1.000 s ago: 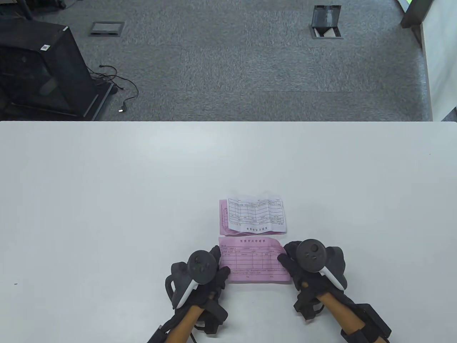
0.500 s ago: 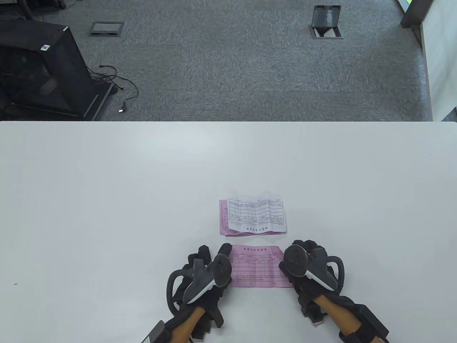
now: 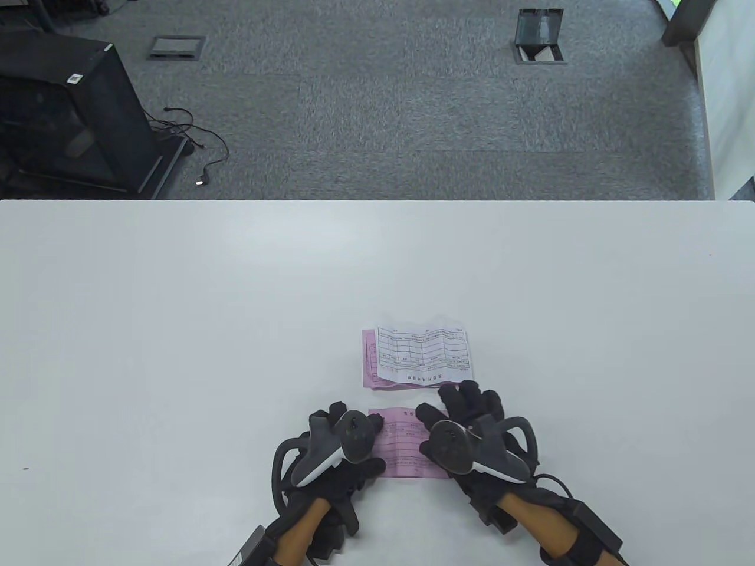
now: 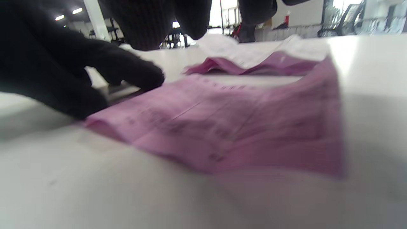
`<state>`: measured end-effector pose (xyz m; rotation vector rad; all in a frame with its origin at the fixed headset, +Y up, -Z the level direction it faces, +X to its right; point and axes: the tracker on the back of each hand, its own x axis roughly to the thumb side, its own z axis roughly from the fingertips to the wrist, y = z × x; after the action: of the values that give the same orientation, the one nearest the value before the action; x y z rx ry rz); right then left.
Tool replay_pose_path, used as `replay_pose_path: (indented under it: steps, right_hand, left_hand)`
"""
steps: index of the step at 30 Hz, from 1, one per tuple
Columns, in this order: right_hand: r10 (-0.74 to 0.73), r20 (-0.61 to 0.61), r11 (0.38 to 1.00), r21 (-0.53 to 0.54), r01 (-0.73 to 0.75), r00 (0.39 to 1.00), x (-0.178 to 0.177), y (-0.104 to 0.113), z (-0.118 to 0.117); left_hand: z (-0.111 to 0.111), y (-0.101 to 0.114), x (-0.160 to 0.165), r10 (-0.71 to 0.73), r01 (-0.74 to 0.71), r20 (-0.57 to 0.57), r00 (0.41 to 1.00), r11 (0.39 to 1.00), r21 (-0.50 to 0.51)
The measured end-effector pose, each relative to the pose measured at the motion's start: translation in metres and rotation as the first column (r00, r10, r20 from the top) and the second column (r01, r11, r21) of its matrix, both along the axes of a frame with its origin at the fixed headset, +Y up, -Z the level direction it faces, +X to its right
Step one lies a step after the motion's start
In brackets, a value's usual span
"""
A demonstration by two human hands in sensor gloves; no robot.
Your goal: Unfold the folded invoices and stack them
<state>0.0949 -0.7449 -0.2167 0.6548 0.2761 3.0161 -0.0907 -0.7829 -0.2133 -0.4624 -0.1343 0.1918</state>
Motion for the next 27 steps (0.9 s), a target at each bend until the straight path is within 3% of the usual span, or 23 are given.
replay_pose_path:
  steps: [5,10,16,27]
  right_hand:
    - [0.061,-0.030,0.997,-0.040,-0.062,0.998,-0.030,-0.021,-0.006]
    - [0.119,-0.021,0.993,-0.023,-0.120,0.993,-0.028,-0.028,-0.006]
    - [0.215,0.034,0.977,0.000,-0.215,0.976,0.004,-0.024,-0.008]
    - [0.223,0.175,0.975,-0.054,-0.216,0.959,0.077,-0.025,-0.011]
  left_hand:
    - [0.000,0.000,0.000,-0.001,0.001,0.001,1.000,1.000,0.000]
    - [0.000,0.000,0.000,-0.007,0.007,0.002,1.000,1.000,-0.002]
    - [0.000,0.000,0.000,-0.009,0.009,0.003,1.000,1.000,-0.005]
    - [0.000,0.000,-0.002,-0.001,0.001,-0.008,1.000,1.000,-0.006]
